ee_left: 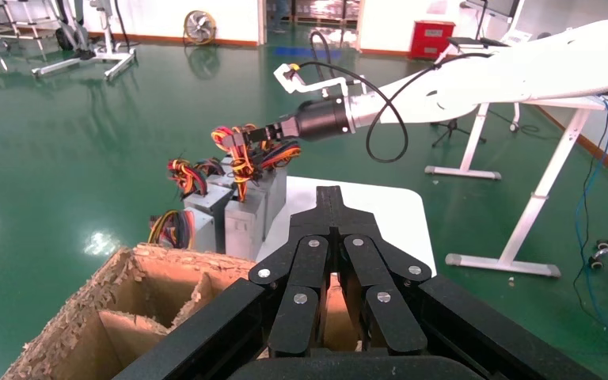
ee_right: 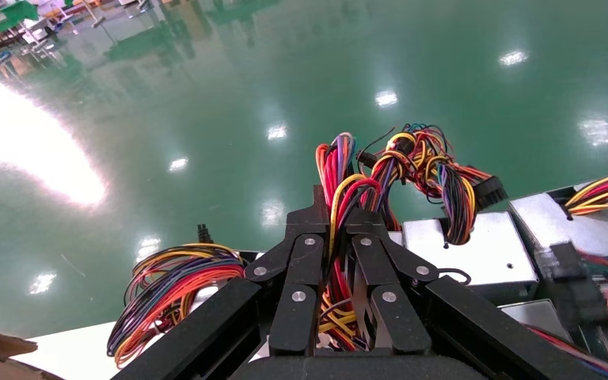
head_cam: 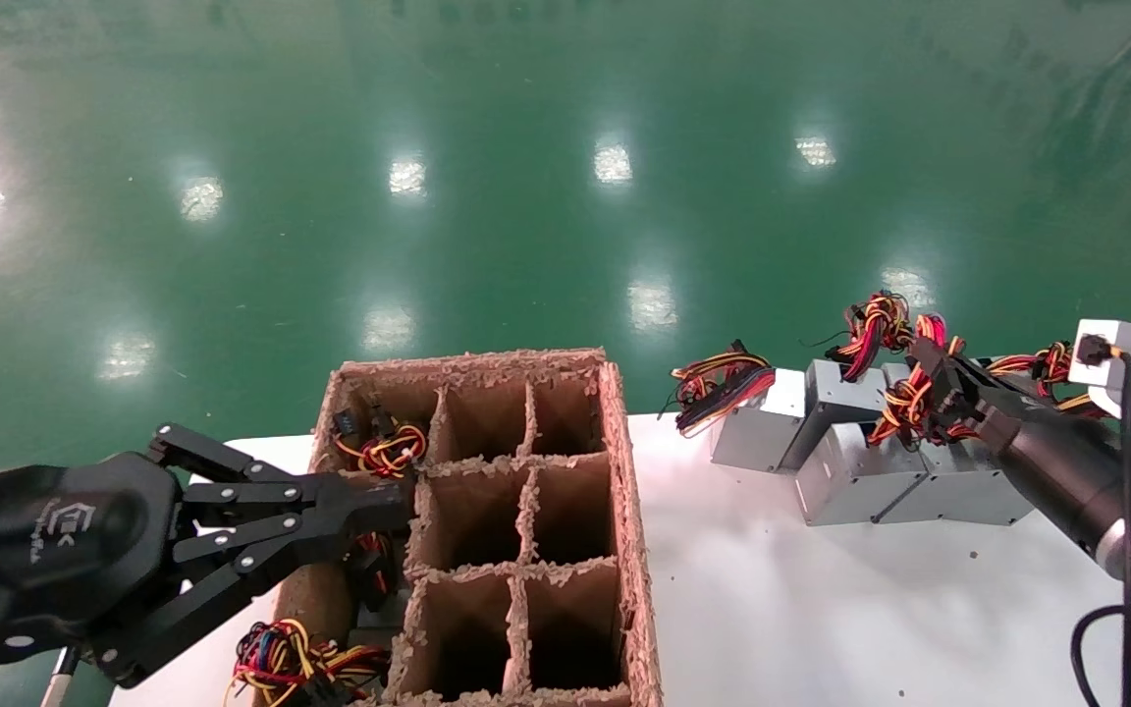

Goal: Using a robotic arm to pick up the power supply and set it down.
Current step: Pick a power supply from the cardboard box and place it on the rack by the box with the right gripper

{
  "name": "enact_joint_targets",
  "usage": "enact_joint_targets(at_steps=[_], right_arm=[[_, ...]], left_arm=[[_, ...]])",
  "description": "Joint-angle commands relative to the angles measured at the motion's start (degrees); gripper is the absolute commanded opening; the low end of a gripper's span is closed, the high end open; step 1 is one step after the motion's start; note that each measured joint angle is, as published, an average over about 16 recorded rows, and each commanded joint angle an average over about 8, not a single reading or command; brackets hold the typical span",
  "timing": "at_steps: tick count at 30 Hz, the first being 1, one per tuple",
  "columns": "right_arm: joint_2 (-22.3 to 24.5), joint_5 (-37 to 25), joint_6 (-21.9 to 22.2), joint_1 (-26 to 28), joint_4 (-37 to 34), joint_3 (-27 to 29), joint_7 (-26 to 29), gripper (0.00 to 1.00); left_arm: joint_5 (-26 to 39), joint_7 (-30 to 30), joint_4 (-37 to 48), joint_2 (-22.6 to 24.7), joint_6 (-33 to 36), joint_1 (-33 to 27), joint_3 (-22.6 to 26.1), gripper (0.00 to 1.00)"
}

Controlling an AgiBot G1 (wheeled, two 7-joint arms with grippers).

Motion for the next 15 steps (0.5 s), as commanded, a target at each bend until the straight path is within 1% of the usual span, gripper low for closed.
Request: enact_joint_targets(at_steps=[1,6,7,8,14,15], right_arm=[[-0.2,0.0,0.3,0.9,-0.5,-1.1,0.1,0.0],[-0.5,0.1,1.3,2.2,-1.6,-2.9,0.3,0.0],[-0.6,0.2,1.5,2.4,-1.8,-3.2,0.3,0.04],[-0.6,0.2,1.7,2.6,-1.9,-3.5,0.4,0.12],[-0.6,0.6,2.6,3.6,-2.3,-4.7,0.6,0.87],[-0.6,0.6,2.7,3.8,-2.3,-4.9,0.7,0.95]], left_arm=[[0.0,0.0,0.0,0.0,0.0,0.0,0.0,0.0],[0.0,0.0,0.0,0.0,0.0,0.0,0.0,0.0],[0.0,0.0,0.0,0.0,0.0,0.0,0.0,0.0],[0.0,0.0,0.0,0.0,0.0,0.0,0.0,0.0],[0.0,0.0,0.0,0.0,0.0,0.0,0.0,0.0],[0.0,0.0,0.0,0.0,0.0,0.0,0.0,0.0]])
